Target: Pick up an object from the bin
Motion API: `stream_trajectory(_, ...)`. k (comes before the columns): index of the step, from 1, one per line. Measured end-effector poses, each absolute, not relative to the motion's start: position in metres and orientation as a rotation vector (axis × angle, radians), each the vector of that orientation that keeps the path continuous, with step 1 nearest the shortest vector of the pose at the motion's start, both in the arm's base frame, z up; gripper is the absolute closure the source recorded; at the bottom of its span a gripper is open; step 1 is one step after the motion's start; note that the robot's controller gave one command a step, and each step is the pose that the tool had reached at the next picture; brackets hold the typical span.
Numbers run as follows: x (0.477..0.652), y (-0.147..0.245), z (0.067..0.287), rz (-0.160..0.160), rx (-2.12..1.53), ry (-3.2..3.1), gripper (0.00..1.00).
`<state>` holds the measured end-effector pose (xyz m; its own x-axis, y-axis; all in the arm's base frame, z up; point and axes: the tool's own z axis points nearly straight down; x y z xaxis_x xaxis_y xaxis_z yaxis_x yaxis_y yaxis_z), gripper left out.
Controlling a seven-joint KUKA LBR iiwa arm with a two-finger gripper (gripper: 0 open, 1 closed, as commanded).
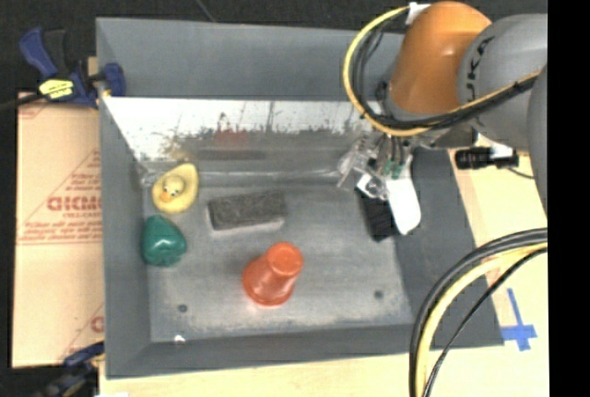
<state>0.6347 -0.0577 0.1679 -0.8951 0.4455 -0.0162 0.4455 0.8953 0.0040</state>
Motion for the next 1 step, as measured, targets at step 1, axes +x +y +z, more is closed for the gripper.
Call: stream_trajectory(1,0.6352,-0.0583,0.1734,0.0,0.713,3.039,1.0)
